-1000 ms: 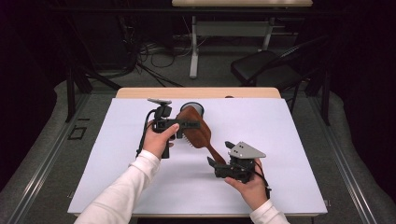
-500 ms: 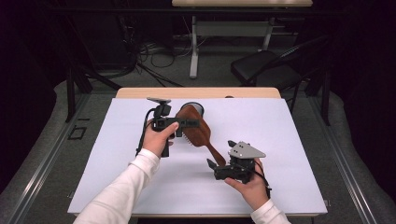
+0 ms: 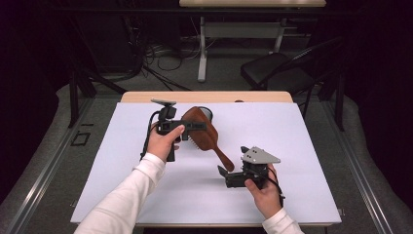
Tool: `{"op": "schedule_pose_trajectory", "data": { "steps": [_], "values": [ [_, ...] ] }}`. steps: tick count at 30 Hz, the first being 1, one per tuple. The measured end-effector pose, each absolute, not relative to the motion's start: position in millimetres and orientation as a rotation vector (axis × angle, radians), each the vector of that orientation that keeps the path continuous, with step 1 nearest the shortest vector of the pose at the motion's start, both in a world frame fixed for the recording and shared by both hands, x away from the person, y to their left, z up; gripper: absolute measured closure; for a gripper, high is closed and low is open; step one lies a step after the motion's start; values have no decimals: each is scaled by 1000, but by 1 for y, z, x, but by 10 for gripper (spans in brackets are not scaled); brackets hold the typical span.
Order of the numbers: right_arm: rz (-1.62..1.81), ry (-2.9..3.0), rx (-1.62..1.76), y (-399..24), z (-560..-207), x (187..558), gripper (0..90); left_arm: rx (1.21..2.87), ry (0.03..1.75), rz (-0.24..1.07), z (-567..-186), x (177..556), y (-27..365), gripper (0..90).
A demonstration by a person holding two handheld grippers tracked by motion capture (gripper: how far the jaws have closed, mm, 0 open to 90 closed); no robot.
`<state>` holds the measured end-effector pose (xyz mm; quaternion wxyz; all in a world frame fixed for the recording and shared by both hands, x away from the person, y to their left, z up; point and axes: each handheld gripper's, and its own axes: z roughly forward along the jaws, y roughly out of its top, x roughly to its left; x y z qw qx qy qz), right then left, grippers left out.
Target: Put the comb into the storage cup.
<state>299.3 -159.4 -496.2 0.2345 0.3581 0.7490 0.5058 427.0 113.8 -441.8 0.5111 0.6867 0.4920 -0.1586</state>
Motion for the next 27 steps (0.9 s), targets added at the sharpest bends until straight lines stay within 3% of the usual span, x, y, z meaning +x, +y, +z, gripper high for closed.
{"op": "schedule_pose_trajectory", "data": {
  "steps": [27],
  "values": [
    [1388,2041,1012,-171,-496,301,0,1668,1196,-327,-432,434,120,490]
  ]
}}
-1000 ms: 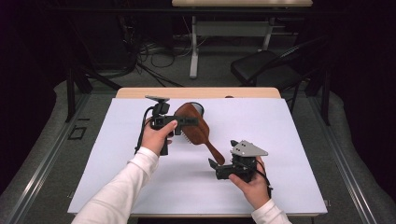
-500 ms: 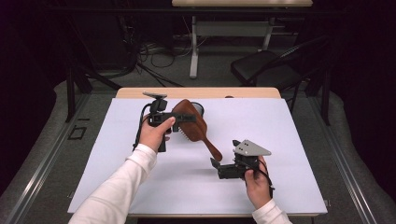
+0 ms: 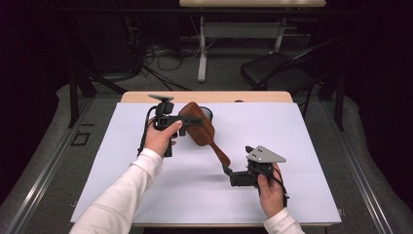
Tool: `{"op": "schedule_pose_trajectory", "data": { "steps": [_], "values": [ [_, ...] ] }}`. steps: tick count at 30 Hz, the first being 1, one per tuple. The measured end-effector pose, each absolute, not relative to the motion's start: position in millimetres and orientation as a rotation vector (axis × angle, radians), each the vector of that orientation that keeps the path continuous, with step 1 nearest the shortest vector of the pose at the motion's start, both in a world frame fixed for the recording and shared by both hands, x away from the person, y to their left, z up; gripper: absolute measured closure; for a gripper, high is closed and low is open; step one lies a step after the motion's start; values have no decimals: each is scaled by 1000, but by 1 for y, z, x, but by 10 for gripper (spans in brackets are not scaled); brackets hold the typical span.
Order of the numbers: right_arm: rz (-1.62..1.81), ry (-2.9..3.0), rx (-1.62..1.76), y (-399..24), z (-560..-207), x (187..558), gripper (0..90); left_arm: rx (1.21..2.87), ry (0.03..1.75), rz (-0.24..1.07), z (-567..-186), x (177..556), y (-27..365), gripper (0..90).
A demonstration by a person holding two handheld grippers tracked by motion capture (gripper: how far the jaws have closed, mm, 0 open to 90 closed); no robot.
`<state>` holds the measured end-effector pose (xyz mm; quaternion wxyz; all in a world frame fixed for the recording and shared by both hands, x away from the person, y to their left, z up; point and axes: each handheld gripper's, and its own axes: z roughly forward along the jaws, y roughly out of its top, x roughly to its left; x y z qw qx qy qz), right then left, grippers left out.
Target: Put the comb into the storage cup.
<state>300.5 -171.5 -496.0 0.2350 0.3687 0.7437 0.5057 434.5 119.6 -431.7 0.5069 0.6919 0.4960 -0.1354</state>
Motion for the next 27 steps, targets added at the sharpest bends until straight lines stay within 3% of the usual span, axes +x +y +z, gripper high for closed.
{"op": "schedule_pose_trajectory", "data": {
  "steps": [27],
  "values": [
    [1394,1999,1069,-180,-493,303,0,1675,1197,-290,-418,441,121,490]
  ]
}}
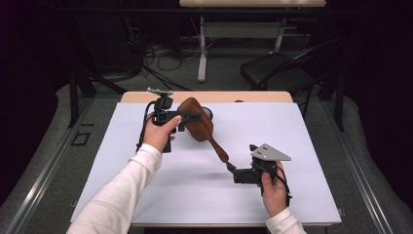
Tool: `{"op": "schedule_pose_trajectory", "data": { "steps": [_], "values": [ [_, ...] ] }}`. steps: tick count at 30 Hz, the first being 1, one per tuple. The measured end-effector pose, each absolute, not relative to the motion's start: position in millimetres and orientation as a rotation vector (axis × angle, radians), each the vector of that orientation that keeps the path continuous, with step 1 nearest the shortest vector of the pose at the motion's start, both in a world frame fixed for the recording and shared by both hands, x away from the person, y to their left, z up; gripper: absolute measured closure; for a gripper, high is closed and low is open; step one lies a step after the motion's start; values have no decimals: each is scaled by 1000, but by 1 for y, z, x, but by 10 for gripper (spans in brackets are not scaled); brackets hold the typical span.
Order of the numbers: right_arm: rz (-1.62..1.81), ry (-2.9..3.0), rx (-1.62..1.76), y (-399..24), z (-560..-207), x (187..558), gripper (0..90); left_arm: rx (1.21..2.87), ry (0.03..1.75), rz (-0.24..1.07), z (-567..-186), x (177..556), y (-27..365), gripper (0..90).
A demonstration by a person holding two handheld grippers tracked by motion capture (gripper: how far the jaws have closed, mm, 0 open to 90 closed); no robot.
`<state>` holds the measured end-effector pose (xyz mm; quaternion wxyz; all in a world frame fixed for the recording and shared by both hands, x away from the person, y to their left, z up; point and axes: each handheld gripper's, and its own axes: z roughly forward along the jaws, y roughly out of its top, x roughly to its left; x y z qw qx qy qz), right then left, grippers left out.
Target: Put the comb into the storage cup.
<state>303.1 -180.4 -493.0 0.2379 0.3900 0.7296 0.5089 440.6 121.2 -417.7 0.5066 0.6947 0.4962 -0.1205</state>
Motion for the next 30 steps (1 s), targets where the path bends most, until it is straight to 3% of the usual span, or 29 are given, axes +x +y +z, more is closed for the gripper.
{"op": "schedule_pose_trajectory", "data": {
  "steps": [30],
  "values": [
    [1397,1956,1100,-191,-489,298,0,1648,1230,-202,-388,459,121,488]
  ]
}}
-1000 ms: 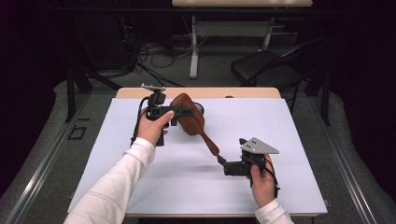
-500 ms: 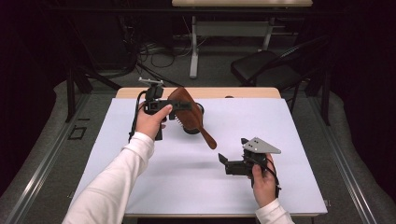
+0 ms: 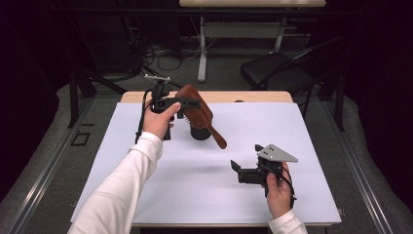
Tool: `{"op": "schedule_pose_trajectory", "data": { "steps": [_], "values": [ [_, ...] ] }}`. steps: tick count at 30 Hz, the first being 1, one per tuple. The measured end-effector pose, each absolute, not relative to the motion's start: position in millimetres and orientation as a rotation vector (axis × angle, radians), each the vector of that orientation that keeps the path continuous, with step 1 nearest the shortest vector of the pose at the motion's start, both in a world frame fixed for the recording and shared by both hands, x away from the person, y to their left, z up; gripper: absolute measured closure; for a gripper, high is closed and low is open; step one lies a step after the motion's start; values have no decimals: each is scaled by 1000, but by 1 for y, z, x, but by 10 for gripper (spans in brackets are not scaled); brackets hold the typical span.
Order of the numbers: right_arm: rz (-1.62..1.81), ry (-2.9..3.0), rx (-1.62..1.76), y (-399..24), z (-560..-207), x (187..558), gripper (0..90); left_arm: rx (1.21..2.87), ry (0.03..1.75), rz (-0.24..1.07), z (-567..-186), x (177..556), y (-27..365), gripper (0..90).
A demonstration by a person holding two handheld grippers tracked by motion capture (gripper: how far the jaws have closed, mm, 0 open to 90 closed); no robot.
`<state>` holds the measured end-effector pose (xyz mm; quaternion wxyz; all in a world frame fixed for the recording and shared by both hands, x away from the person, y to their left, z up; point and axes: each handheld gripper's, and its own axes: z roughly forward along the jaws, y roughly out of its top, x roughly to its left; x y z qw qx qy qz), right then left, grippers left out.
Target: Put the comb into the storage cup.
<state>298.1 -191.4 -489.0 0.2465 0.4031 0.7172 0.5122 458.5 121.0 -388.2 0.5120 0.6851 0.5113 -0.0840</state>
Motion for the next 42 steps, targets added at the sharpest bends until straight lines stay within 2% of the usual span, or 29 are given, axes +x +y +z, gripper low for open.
{"op": "schedule_pose_trajectory", "data": {
  "steps": [42],
  "values": [
    [1412,1968,1115,-193,-491,301,0,1617,1302,-79,-358,488,123,487]
  ]
}}
